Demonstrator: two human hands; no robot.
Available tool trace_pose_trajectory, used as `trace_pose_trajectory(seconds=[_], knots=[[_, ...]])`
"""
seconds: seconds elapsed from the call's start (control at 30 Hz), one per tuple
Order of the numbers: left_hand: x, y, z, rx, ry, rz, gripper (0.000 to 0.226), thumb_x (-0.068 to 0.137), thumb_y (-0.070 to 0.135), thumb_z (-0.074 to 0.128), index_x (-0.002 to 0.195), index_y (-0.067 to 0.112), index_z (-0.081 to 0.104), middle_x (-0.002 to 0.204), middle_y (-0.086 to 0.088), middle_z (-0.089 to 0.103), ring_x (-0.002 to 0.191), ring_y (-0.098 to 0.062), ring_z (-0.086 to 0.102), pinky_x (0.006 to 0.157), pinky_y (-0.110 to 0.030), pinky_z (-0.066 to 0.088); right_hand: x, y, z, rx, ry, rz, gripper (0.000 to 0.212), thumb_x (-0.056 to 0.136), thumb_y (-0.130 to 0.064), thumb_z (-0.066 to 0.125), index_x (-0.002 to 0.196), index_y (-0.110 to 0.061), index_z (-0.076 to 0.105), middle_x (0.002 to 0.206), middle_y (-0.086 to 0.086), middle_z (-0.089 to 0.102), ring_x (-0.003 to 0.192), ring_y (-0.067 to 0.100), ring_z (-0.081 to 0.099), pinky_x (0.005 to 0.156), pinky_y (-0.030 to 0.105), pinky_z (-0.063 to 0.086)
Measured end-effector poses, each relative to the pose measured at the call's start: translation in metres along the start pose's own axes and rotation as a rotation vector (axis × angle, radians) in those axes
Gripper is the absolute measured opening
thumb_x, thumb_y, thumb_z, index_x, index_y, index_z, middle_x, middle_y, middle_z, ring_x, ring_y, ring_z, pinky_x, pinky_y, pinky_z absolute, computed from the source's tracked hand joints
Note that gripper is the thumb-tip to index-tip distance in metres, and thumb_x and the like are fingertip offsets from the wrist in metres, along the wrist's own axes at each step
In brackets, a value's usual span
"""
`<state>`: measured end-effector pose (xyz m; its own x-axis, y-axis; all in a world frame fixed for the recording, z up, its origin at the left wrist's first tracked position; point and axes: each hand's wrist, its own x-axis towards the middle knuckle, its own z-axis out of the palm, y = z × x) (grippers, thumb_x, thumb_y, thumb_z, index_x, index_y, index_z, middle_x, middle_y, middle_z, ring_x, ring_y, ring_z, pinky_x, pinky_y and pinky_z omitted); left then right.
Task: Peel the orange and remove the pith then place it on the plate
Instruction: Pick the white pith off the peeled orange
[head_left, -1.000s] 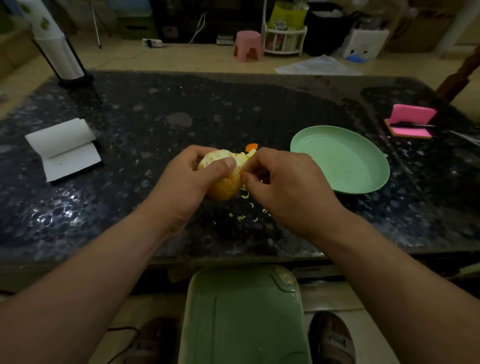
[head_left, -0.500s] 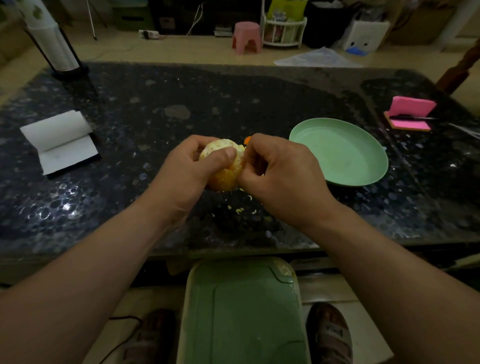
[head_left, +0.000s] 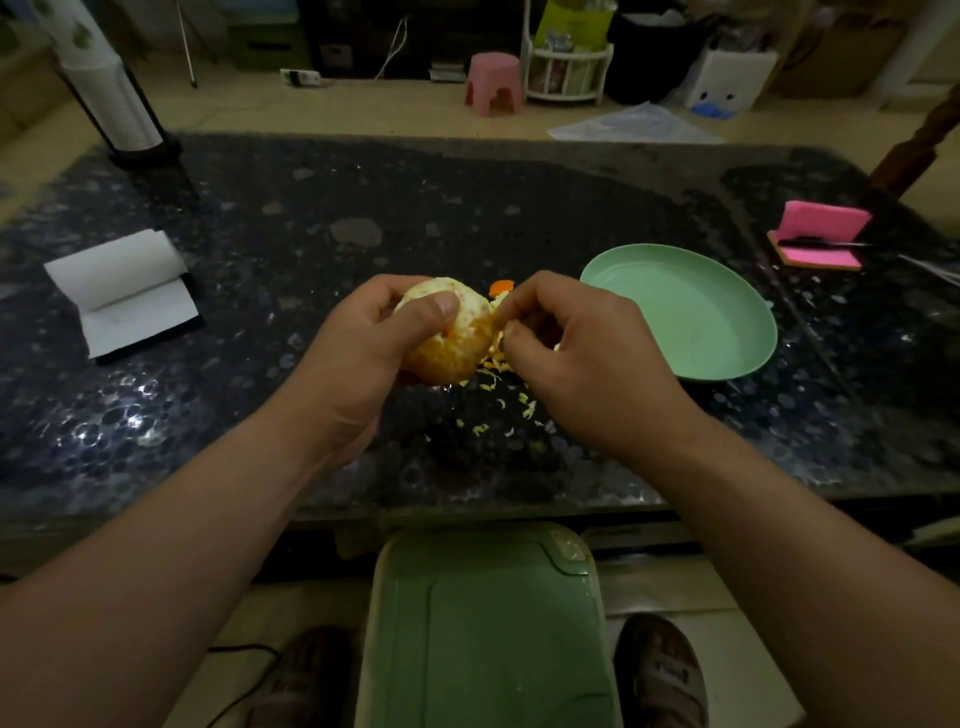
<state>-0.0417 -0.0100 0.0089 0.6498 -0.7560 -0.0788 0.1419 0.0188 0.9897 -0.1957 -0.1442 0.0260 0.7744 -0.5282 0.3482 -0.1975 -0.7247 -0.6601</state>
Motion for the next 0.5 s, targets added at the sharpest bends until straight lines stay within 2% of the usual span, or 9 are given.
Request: trace_pose_trajectory(seconds=[0.1, 0.17, 0.33, 0.5], knots=[[0.0004, -0.0007, -0.0002, -0.004, 0.001, 0.009, 0.047, 0.085, 0.038, 0.074, 0.125, 0.014, 0.067, 0.118, -0.012, 0.077, 0.097, -0.024, 0.074, 0.075, -0.039, 0.063, -0.0008, -0.0005, -0.0002, 0.021, -0.043, 0.045, 0.005, 0.099, -0.031, 0.070, 0.095, -0.029, 0.073, 0.075, -0.016, 0.067, 0.072, 0.004, 0.065, 0.061, 0.018, 0.046], [0.0000, -0.0008, -0.0004, 0.005, 0.002, 0.017, 0.047, 0.085, 0.037, 0.075, 0.126, 0.015, 0.066, 0.119, -0.011, 0.077, 0.098, -0.024, 0.075, 0.076, -0.040, 0.063, -0.0007, 0.0008, -0.0002, -0.022, -0.063, 0.055, 0.011, 0.100, -0.035, 0.071, 0.093, -0.028, 0.074, 0.073, -0.015, 0.067, 0.070, 0.003, 0.063, 0.059, 0.014, 0.040], [-0.0021, 0.0002, -0.0003, 0.078, -0.005, 0.064, 0.048, 0.084, 0.035, 0.085, 0.125, 0.018, 0.067, 0.115, -0.006, 0.077, 0.097, -0.020, 0.076, 0.072, -0.032, 0.061, -0.0016, 0.0023, 0.0003, -0.077, -0.076, 0.029, 0.019, 0.102, -0.037, 0.068, 0.088, -0.025, 0.074, 0.068, -0.010, 0.066, 0.063, 0.008, 0.060, 0.058, 0.029, 0.044], [-0.0030, -0.0014, 0.0001, 0.118, -0.022, 0.087, 0.050, 0.083, 0.034, 0.080, 0.127, 0.015, 0.066, 0.114, -0.003, 0.077, 0.099, -0.020, 0.076, 0.071, -0.030, 0.061, -0.0046, 0.0012, 0.0021, -0.119, -0.070, -0.020, 0.019, 0.100, -0.032, 0.067, 0.083, -0.024, 0.069, 0.066, -0.009, 0.062, 0.060, 0.009, 0.058, 0.057, 0.032, 0.048]])
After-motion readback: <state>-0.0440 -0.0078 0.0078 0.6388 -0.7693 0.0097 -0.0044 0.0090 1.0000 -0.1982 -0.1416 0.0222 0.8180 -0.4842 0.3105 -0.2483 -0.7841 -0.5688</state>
